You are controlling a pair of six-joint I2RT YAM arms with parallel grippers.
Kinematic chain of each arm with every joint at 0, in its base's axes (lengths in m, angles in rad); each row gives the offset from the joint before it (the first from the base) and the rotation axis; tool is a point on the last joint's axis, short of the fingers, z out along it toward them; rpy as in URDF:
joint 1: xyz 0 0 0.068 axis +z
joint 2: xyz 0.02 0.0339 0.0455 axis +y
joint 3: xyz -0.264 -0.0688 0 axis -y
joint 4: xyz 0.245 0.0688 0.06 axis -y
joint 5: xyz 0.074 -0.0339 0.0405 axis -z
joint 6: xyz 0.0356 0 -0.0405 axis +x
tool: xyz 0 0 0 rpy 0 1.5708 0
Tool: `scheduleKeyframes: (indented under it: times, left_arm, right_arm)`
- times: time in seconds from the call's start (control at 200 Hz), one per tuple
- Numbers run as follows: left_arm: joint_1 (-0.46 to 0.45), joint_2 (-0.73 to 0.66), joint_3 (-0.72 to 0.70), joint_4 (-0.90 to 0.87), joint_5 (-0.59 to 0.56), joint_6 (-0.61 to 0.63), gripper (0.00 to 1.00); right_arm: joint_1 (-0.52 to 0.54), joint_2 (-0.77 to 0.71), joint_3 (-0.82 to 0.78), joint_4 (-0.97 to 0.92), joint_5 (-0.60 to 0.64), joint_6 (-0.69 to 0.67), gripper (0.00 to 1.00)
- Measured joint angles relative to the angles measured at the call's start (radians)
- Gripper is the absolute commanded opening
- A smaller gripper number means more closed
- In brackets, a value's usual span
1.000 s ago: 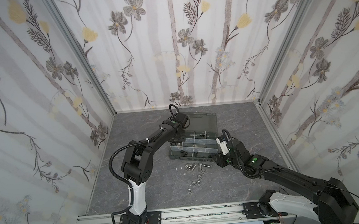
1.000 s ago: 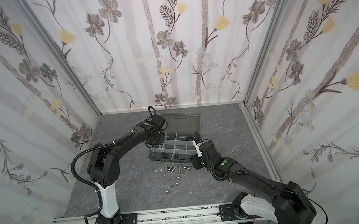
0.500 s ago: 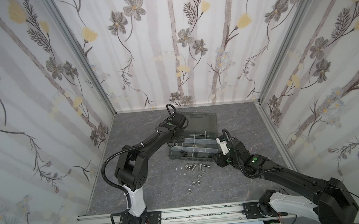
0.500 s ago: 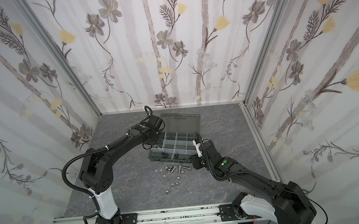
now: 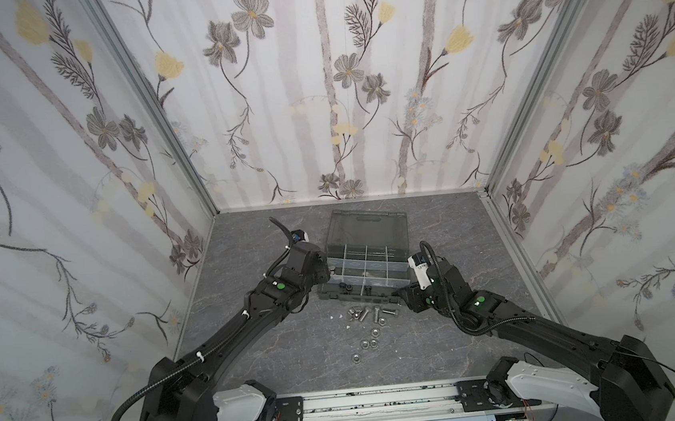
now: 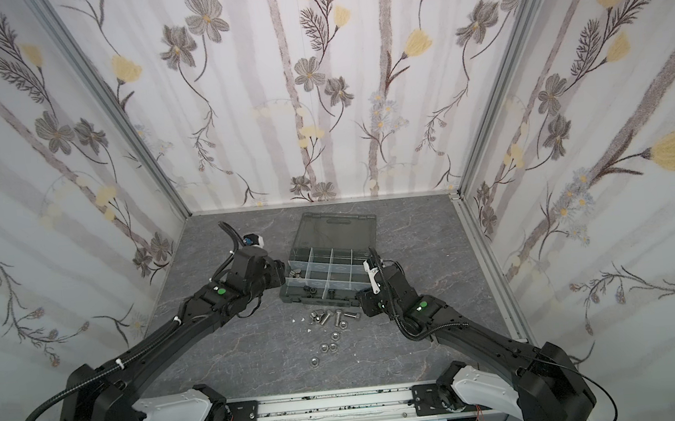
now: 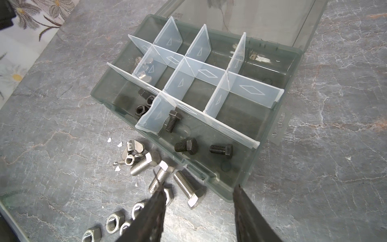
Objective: Sort the screws and nuts into containers
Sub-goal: Pick up the nut at the center of the table.
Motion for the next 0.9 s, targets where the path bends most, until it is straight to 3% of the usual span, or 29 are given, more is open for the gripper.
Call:
scheduleKeyframes:
  times: [0.175,0.38,0.655,0.899]
  left_arm:
    - [0.0,-0.208,-0.204,0.115,-0.004,-0.032,0.74]
    - [-0.042,-0.282,-0.33,0.156,0.05,-0.078,0.77]
    - [-0.229,-0.197,-0.375,0.169,0.06,-0.105,0.71]
    - [-0.278,-0.055,-0.341,0.169,0.074,-0.109,0.57]
  right_arm:
    - [0.009,0.0,0.0,0.028,0.0,0.014,0.52]
    - [0.039,0.015,0.0,0.035,0.003,0.041,0.52]
    - [0.083,0.06,0.016,0.036,0.006,0.059,0.52]
    - [0.097,0.079,0.023,0.047,0.009,0.066,0.52]
